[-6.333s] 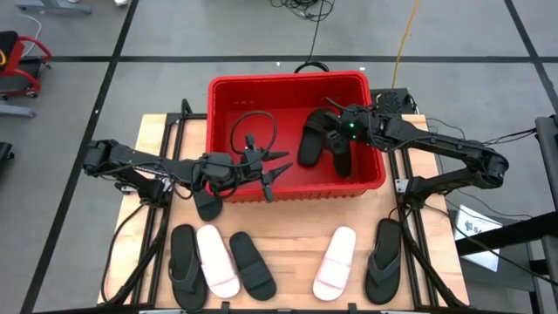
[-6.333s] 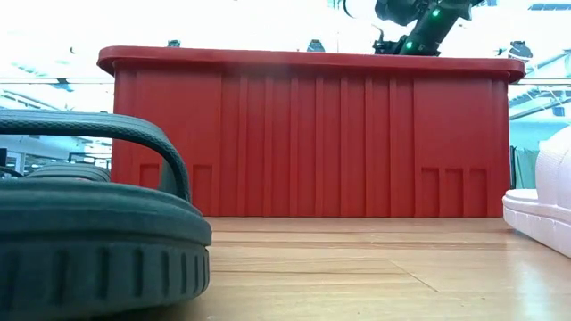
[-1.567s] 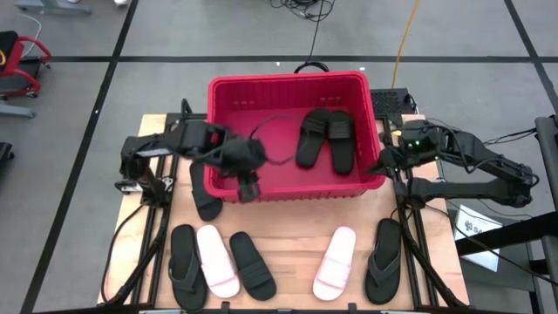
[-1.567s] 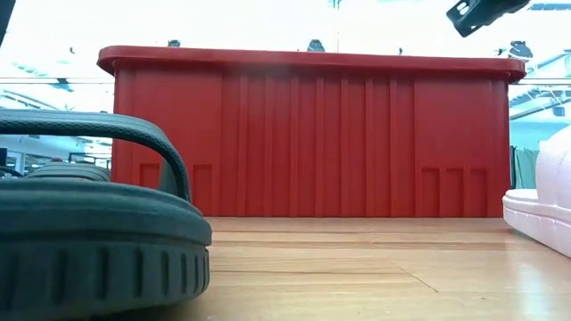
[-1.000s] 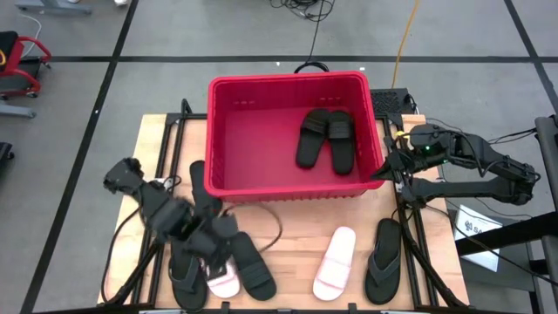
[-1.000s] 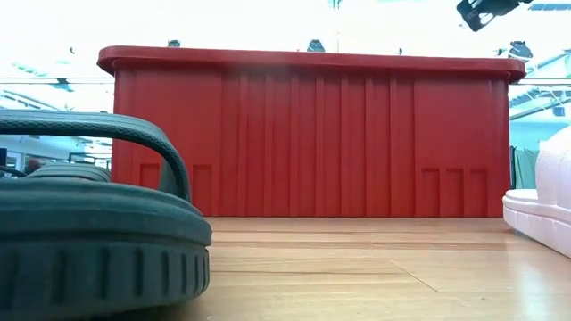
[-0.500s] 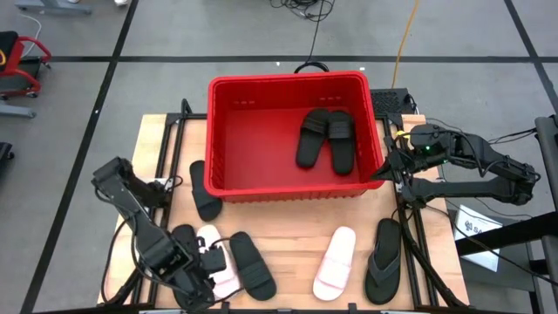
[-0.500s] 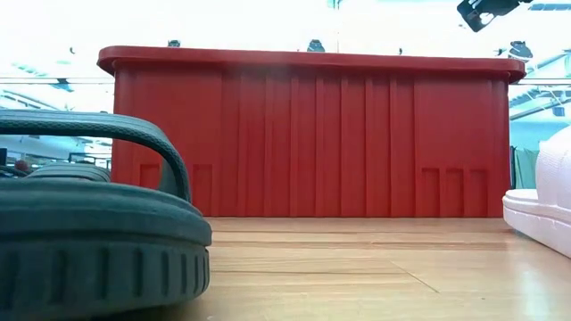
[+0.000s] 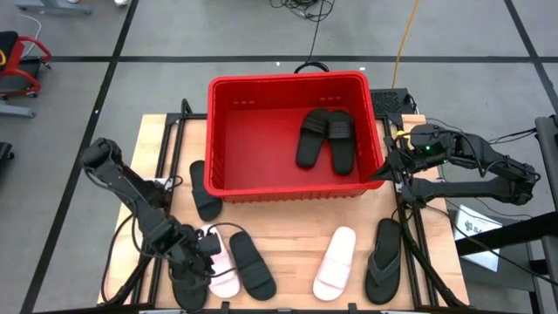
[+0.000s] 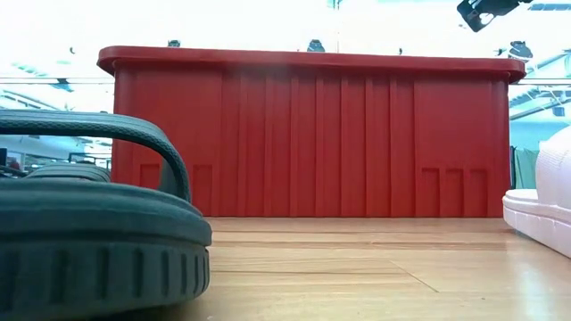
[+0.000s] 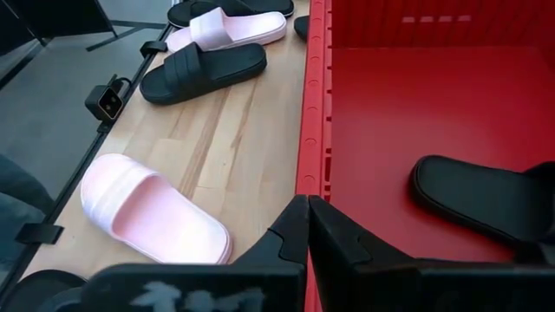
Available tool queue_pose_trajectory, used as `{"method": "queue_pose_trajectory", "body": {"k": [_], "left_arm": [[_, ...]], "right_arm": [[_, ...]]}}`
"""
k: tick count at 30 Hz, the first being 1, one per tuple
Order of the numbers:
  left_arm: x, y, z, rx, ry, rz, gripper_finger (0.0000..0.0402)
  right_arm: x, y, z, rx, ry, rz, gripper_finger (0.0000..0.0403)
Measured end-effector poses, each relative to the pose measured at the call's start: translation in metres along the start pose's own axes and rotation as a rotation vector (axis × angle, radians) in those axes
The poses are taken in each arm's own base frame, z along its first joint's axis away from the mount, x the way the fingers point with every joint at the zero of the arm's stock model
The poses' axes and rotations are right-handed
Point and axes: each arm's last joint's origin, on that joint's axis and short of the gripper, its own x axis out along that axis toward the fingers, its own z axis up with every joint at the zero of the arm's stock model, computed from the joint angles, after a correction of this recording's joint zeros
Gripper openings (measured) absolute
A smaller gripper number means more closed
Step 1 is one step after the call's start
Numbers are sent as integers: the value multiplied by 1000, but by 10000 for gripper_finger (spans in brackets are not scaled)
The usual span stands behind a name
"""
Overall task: Pick and place slides into bin
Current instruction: Put the pink slide into the red bin
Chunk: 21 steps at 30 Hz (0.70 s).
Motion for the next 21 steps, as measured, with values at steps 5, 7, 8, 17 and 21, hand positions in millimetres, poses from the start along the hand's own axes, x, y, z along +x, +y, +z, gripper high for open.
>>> {"method": "queue_pose_trajectory", "body": {"k": [5, 7, 8, 17, 21], "left_arm": [[21, 27, -6, -59, -1, -60, 143], [25, 35, -6, -71, 3, -56, 143], [26, 37, -6, -75, 3, -60, 143], [27, 43, 0, -61, -3, -46, 143], [27, 44, 1, -63, -7, -40, 143]], "right_arm": [[0, 0, 0, -2, -4, -2, 0], [0, 0, 1, -3, -6, -3, 0], [0, 0, 1, -3, -6, -3, 0], [0, 0, 1, -1, -6, -5, 0], [0, 0, 1, 0, -6, -5, 0]]}}
